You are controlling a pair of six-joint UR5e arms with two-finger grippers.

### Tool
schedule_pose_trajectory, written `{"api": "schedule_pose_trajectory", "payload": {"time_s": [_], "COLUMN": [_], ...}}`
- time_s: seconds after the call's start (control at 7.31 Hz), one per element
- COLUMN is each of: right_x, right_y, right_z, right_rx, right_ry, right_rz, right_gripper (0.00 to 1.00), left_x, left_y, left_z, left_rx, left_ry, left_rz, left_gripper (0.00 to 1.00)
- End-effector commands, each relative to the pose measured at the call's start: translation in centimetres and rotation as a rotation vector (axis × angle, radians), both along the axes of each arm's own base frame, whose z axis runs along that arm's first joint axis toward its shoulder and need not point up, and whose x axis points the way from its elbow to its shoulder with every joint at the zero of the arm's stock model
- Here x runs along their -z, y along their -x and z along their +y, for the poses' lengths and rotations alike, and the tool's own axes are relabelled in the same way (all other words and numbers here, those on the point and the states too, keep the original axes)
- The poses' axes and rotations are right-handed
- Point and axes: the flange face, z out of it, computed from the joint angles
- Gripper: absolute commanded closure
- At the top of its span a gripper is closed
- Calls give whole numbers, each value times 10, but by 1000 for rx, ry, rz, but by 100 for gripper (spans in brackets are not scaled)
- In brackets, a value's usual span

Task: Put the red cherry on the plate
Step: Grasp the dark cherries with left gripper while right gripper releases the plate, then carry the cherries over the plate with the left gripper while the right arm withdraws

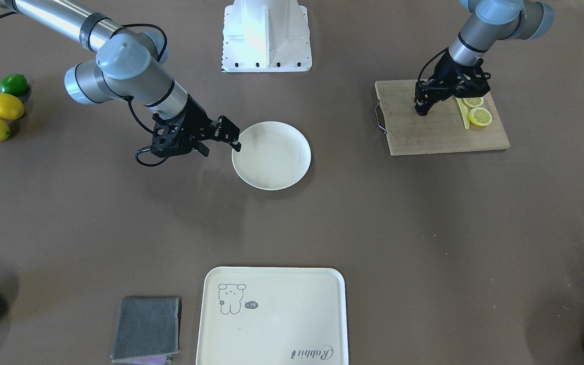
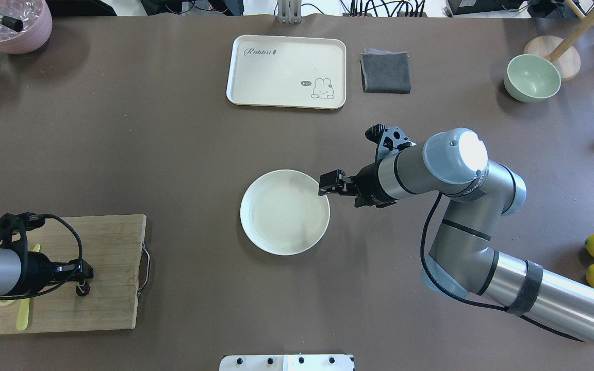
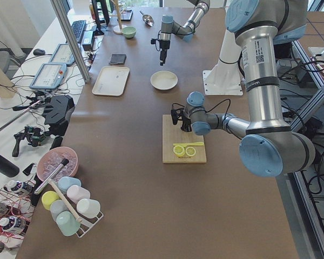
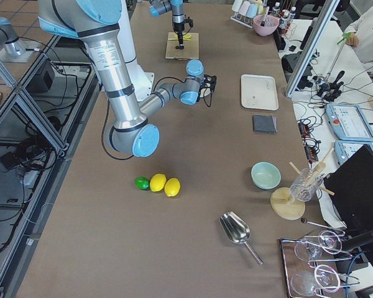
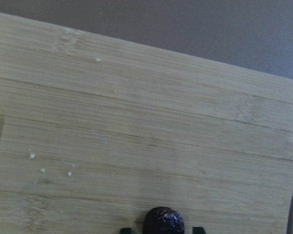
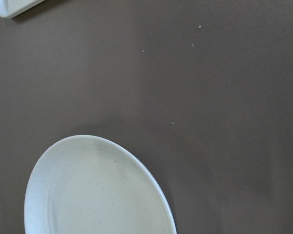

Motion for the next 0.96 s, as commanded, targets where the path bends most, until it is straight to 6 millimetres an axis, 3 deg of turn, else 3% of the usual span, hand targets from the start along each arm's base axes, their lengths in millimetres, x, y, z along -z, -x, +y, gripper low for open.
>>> {"api": "schedule_pose_trajectory", "payload": {"time_s": [0.0,0.14,0.27,0.41,0.55,0.68,0.82], "right_x": [-2,-5,-16,-28,-58,-88,-113], "right_y": [-14,-35,-72,-106,-131,-157,-185], "right_z": [5,-8,-26,-41,-46,-50,-54], "right_rx": [14,16,27,43,54,64,79], "right_ry": [3,17,40,20,-9,-49,-71], "right_rz": [-9,-16,-22,-19,16,54,77], "right_gripper": [0,0,0,0,0,0,0], "left_x": [4,17,43,68,100,140,213], "left_y": [3,7,7,-5,-27,-55,-98], "left_z": [-2,-4,-4,-10,-19,-34,-54], "left_rx": [4,12,11,13,16,54,63], "left_ry": [-3,-13,-30,-54,-74,-10,3], "left_rz": [7,31,80,131,190,201,211], "left_gripper": [100,100,100,100,100,100,100]}}
